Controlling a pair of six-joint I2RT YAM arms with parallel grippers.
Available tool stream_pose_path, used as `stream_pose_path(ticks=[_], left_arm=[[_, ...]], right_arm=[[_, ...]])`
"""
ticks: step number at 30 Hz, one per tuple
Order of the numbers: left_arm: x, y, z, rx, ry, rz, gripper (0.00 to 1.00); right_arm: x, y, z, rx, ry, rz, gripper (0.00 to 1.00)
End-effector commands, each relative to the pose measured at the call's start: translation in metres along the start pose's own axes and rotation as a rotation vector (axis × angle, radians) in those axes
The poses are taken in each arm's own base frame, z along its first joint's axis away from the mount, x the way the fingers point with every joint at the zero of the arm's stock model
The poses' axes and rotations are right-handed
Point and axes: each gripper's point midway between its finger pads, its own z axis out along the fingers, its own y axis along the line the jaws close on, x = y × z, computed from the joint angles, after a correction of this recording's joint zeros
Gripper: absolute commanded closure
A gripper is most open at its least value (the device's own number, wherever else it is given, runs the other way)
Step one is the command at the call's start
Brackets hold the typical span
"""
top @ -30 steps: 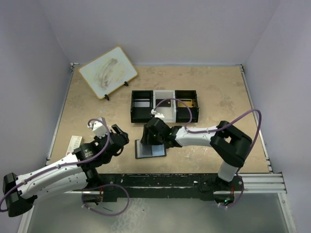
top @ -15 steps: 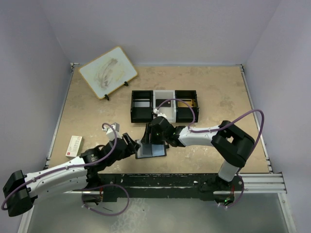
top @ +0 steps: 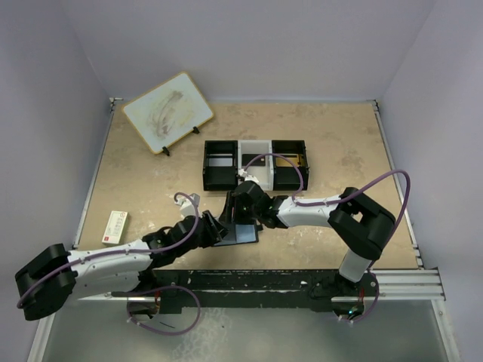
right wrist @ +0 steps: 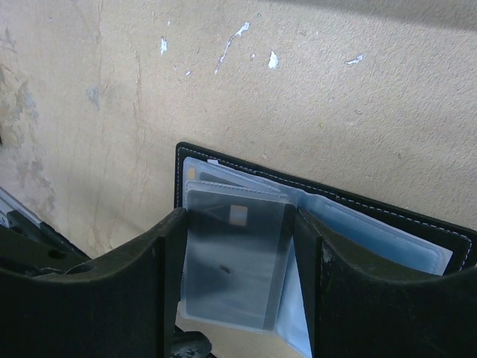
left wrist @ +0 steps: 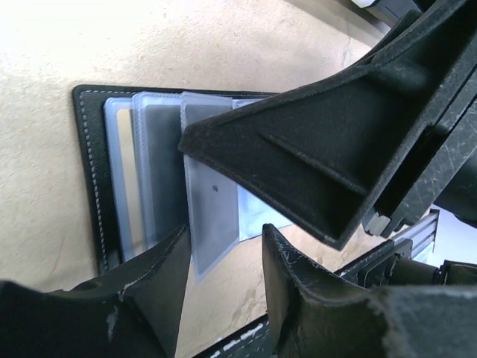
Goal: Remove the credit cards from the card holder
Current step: Remove the credit card from the card holder.
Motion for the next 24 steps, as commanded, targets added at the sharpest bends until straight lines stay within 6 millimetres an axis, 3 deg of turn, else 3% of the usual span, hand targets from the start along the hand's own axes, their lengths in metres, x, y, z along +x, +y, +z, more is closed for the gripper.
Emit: stream_pose_path(ticks=[1,7,12,14,20,22,24], left_arm=[[-0.008,-0.027,0.008,0.101,-0.035,-0.020,0.61],[-0.008,-0.026,0.013,0.105,-0.046,-0.027,0.75],[-0.010,-0.022,0.014,0.066,-0.056,-0.018,0.96],[-0.010,-0.017,0.014,0.038,-0.055,-0.003,1.00],[-0.013,-0.023,0.015,0.004,-0.041,0.060,1.00],[-0.014,-0.030,0.017,0.006,-0.029,0.087,0.84],[-0.011,-0.039,0.021,0.015,-0.007,0.110,0.77]], right_arm=[[0.030,-0.027,0.004,0.079,0.096,-0.005,0.42],[0.029,-0.025,0.002,0.070,0.096,-0.007,0.41],[0.017,-0.001,-0.010,-0.018,0.072,-0.005,0.31],[0.008,0.005,-0.018,-0.028,0.047,-0.012,0.26],[-0.020,-0.020,-0.042,0.101,-0.029,0.013,0.23],[-0.027,-0.030,-0.050,0.130,-0.061,0.025,0.23],[-0.034,-0.035,-0.058,0.141,-0.092,0.028,0.23]])
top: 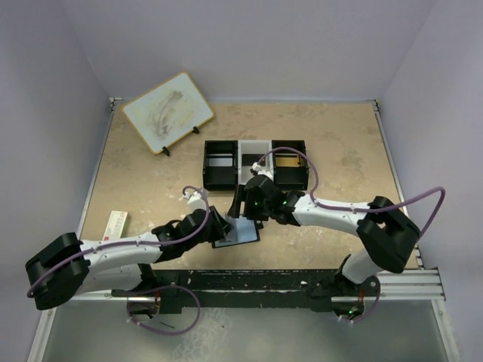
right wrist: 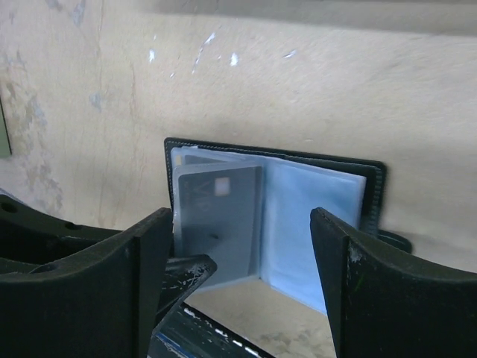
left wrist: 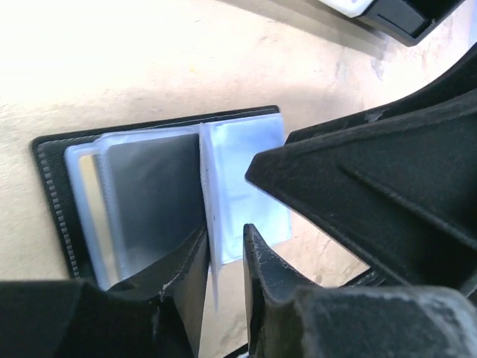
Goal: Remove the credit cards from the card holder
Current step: Remove the credit card from the card holder, then adjust the card holder at the center of the board.
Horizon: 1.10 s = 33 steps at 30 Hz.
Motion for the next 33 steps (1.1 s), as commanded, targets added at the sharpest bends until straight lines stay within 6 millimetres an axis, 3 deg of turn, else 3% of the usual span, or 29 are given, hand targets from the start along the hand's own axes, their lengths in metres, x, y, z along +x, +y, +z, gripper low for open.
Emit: stream_pose_path(ticks=[1,9,16,23,29,33], left_arm=[[-0.009,-0.032,0.006,0.048,0.005,0.066,0.74],[0.006,-0.060,0.020,0.133,0.068,0.061,0.63],[0.011,-0.066,0.023,0.122,0.084,0.098,0.58],[-0.007,-0.061,0.013,0.079,0.016,0.107,0.51],[-0.022,-0.052,0.006,0.011,-0.041,0.127,0.50],[-0.051,-0.033,-0.004,-0.136,-0.120,0.216,0.40]], right_arm=[[-0.020,-0.028,-0.022,0.097,-0.086,0.011,0.23],[-0.038,-0.053,-0.056,0.122,-0.251,0.102,0.24],[-0.038,-0.054,-0.082,-0.023,-0.362,0.135,0.24],[-0.037,-0.037,-0.101,-0.161,-0.382,0.093,0.24],[-0.031,-0.025,-0.098,-0.197,-0.324,0.079,0.24],[-0.015,-0.017,-0.087,-0.259,-0.251,0.120,0.27]])
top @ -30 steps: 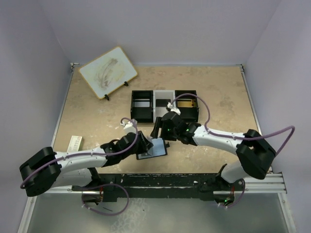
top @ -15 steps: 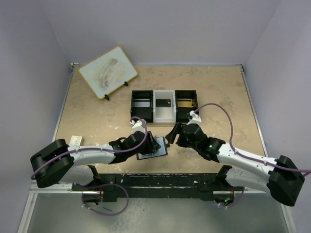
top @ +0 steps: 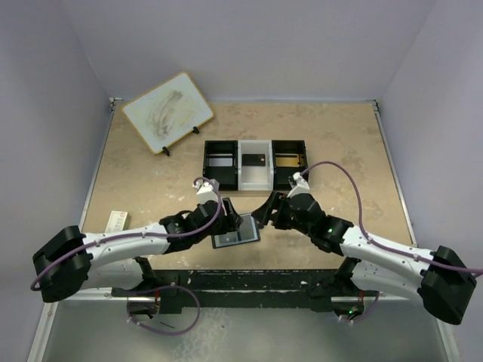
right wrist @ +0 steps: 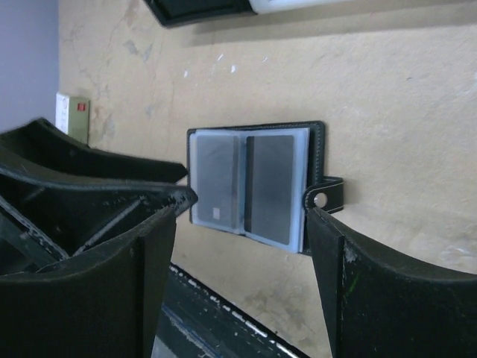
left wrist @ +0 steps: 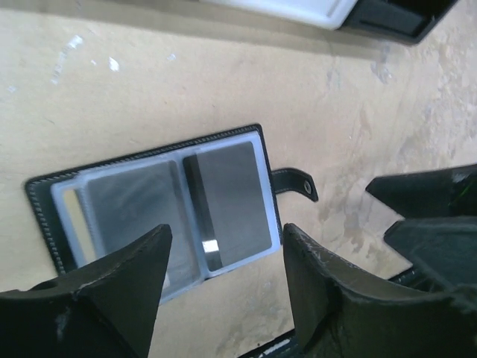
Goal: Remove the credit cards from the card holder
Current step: Adjust the card holder at the center of the board.
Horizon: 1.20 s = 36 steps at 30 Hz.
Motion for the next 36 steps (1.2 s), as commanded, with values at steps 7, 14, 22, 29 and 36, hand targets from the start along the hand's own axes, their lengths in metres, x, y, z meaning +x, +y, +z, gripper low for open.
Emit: stream_pose_path(ticks=[7,14,22,29,36], left_arm=[[-0.067,0.028,0.011,-0.196,-0.055,0.144,0.36],[-0.053,0.023,0.038,-0.159,0.051,0.253,0.36],[-0.027,0.040,0.047,-0.173,0.134,0.259,0.36],[-0.010,0.046,0.036,-0.146,0.182,0.235,0.40],[0.015,0.036,0.026,-0.044,0.199,0.142,0.44]], right_arm=[[0.057,0.024,0.009,-0.200,0.171,0.174,0.38],[0.096,0.027,0.014,-0.206,0.283,0.220,0.43],[0.112,-0.005,0.039,-0.025,0.329,0.324,0.44],[0.089,-0.038,0.052,0.079,0.264,0.376,0.45],[0.061,-0.043,0.061,0.055,0.239,0.298,0.45]])
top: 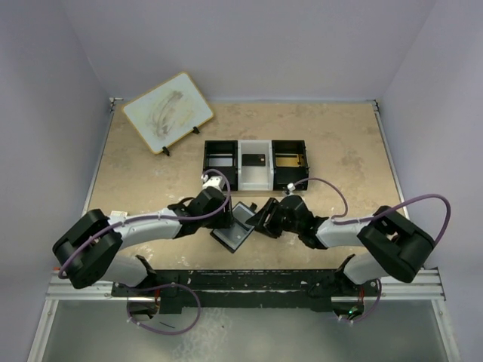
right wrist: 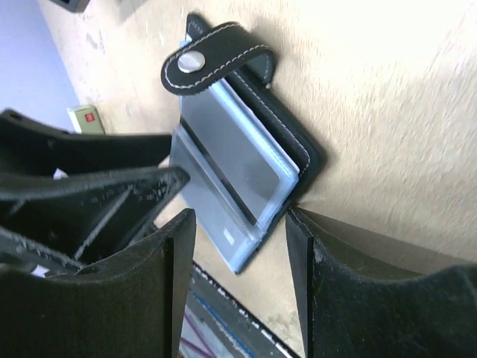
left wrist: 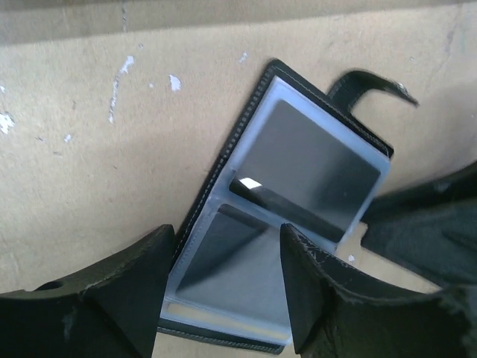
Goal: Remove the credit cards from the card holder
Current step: Adjust the card holder at the center of the board.
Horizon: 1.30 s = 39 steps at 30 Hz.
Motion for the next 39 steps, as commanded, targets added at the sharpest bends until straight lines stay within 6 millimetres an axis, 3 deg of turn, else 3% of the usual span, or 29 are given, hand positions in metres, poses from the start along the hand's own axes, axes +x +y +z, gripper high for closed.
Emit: stream_pose_path(ticks=[1,4,8,13,18,22,25,30,33,39], left_arm=[[0.016,-0.024,-0.007,0.117,0.010,-0.058,0.44],[0.030,-0.038,-0.010,0.163,0.009,-0.080,0.45],[0.044,-0.058,-0.013,0.202,-0.007,-0.112,0.46],[0.046,-0.094,-0.021,0.354,-0.060,-0.205,0.46],[0.057,-0.118,-0.020,0.378,-0.070,-0.196,0.47],[0.075,-0.132,-0.024,0.380,-0.068,-0.167,0.47],[0.077,-0.131,-0.031,0.358,-0.089,-0.141,0.47],[0.064,-0.115,-0.050,0.299,-0.127,-0.082,0.47],[0.045,-0.095,-0.062,0.217,-0.194,-0.049,0.48],[0.008,-0.067,-0.069,0.139,-0.244,-0.057,0.47]], right_arm=[[-0.009,-0.014,0.004,0.095,0.018,-0.131,0.45],[-0.021,-0.016,0.007,0.169,-0.005,-0.221,0.45],[-0.026,-0.003,0.007,0.163,0.002,-0.301,0.44],[-0.019,0.008,0.015,0.122,0.083,-0.406,0.44],[-0.032,-0.007,0.021,0.254,0.090,-0.505,0.44],[-0.042,0.004,0.019,0.270,0.074,-0.561,0.42],[-0.067,0.017,0.008,0.321,-0.040,-0.593,0.38],[-0.072,0.030,-0.019,0.307,-0.100,-0.530,0.32],[-0.068,0.040,-0.025,0.228,-0.128,-0.481,0.35],[-0.035,0.064,-0.028,-0.088,-0.094,-0.248,0.45]])
